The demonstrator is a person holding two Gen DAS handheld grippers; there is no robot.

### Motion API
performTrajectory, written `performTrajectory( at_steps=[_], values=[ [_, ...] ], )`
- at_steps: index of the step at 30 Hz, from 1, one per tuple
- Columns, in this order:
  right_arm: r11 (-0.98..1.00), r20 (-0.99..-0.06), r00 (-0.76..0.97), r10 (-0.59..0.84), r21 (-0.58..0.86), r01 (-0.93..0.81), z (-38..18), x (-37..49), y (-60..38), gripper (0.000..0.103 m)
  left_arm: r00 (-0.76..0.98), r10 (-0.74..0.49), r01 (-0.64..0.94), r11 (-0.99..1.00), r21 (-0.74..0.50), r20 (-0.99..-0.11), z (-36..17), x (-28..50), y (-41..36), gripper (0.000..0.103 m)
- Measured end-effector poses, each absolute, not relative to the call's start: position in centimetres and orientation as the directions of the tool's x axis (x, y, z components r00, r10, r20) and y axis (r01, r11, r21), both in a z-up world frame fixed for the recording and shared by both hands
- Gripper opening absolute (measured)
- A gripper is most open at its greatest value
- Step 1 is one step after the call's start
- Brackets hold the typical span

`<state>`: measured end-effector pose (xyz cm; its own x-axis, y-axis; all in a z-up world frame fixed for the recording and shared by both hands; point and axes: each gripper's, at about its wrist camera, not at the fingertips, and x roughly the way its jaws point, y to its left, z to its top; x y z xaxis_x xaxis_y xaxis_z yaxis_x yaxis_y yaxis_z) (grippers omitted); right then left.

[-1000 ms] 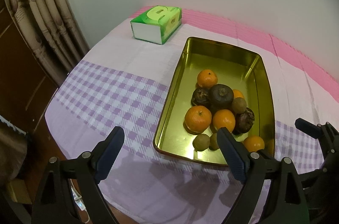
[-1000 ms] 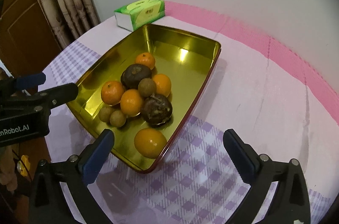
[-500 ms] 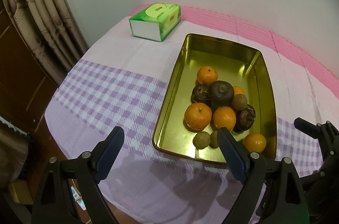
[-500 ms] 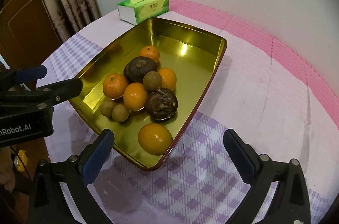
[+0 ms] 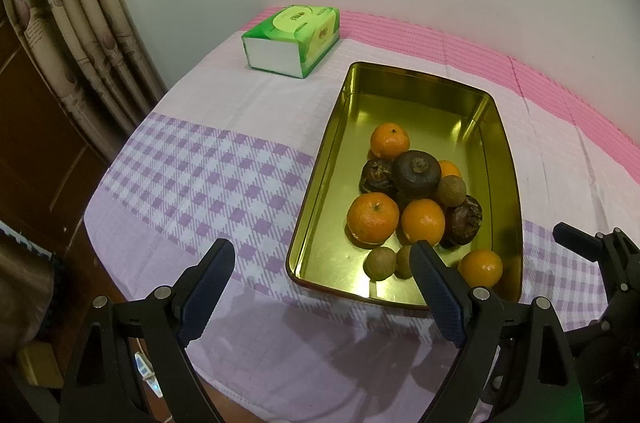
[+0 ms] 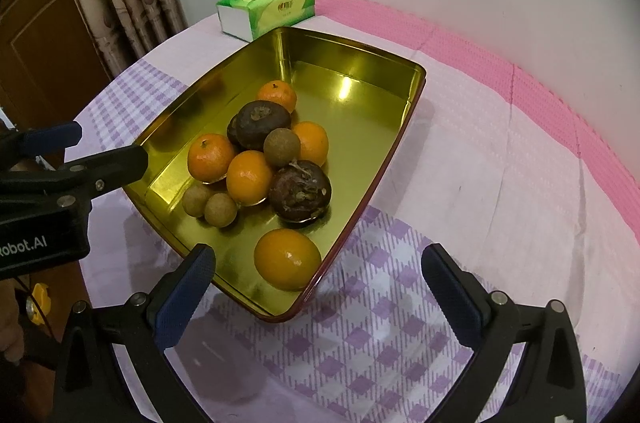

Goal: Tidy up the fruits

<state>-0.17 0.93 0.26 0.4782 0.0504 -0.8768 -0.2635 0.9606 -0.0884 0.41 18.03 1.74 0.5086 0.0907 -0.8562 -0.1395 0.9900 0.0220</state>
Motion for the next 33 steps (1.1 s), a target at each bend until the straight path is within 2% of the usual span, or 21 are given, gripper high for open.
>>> performTrajectory(
  at_steps=[33],
  values=[
    [0.957,-0.878,0.476,0.048,-0.097,-0.275,0.15,-0.41,1.36,0.102,0.504,0.095,-0.135,0.990,0.031,-0.858,1.36,0.25,18.12,0.089]
  ],
)
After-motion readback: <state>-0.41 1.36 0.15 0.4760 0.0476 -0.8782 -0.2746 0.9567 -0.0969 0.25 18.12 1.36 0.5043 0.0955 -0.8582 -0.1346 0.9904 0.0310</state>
